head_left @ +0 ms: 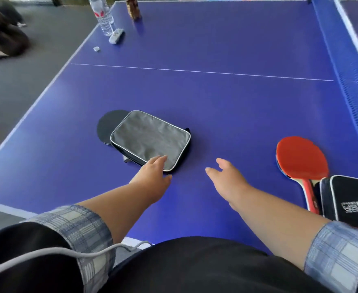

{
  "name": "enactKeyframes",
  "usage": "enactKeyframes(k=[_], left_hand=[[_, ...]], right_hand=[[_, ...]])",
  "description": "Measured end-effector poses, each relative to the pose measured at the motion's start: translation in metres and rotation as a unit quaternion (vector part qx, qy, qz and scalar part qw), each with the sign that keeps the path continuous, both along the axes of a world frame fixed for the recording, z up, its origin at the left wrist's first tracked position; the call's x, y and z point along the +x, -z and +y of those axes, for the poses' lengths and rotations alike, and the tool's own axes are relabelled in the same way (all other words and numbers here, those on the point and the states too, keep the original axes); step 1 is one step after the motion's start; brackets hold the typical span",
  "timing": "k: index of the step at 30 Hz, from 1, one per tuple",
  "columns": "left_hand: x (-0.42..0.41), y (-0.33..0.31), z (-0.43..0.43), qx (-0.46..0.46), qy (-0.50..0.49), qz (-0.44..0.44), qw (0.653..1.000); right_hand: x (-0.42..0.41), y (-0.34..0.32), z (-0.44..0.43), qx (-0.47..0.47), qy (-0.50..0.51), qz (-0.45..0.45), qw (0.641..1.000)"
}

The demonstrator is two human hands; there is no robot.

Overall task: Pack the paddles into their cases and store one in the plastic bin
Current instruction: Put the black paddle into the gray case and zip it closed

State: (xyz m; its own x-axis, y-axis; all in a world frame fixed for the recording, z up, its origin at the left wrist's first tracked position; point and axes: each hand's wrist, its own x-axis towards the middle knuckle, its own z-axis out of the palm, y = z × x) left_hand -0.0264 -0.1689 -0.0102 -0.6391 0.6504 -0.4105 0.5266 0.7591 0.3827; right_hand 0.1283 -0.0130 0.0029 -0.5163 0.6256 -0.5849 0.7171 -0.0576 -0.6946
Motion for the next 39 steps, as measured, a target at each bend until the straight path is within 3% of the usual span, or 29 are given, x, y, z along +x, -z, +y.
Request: enactKeyframes(k=[8, 12, 18, 28, 39], left_hand=[[-0.145, 0.015, -0.069, -0.015, -0.076, -0.009, 0.997], [-0.215, 0.028, -0.065, 0.000, -0.108, -0.018, 0.994], [-0.254, 0.035, -0.044, -0.036, -0.096, -0.049, 0.993], [-0.229, 0.022, -0.036, 0.009, -0.040, -0.070, 0.997], [-0.106, 0.019, -0.047, -0.031, 0.003, -0.050, 0.998]], right_hand=[[-0.113, 0.031, -0.061, -0.058, 0.121, -0.002, 0.991], [-0.148, 0.045, -0.071, -0.105, 0.213, -0.014, 0.971], [-0.160, 0.060, -0.078, -0.100, 0.236, -0.032, 0.966], [-0.148, 0.047, -0.073, -0.079, 0.309, -0.026, 0.947], [-0.023, 0.024, -0.067, -0.015, 0.287, -0.034, 0.957]])
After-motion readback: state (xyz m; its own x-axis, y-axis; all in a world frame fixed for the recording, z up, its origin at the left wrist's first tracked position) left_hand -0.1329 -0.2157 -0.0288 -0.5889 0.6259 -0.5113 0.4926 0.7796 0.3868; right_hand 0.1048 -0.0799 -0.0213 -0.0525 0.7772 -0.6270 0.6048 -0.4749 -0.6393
